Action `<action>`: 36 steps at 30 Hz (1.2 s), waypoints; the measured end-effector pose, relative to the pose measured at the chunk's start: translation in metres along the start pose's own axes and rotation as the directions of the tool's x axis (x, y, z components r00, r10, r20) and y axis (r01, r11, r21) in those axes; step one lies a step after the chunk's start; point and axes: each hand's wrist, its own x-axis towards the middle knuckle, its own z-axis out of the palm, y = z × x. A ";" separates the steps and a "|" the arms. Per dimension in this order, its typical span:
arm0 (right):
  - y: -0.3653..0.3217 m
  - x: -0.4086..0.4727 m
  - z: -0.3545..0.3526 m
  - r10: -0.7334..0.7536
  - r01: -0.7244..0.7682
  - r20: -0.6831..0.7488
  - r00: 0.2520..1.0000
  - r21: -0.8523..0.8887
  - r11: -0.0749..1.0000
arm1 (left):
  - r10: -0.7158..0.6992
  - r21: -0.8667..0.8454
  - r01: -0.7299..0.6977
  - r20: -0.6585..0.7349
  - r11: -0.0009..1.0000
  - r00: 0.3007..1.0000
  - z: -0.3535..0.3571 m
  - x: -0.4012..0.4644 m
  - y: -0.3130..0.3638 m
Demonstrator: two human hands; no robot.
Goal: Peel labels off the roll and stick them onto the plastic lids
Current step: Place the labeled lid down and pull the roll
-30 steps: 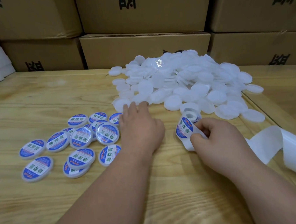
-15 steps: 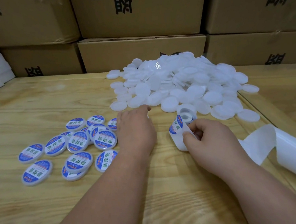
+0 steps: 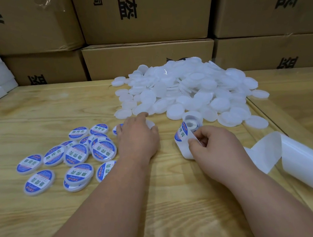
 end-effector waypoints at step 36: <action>-0.014 -0.006 0.001 -0.008 0.008 0.004 1.000 0.066 0.998 | 0.150 -0.617 -0.174 -0.091 0.767 0.984 -0.021 -0.076 0.011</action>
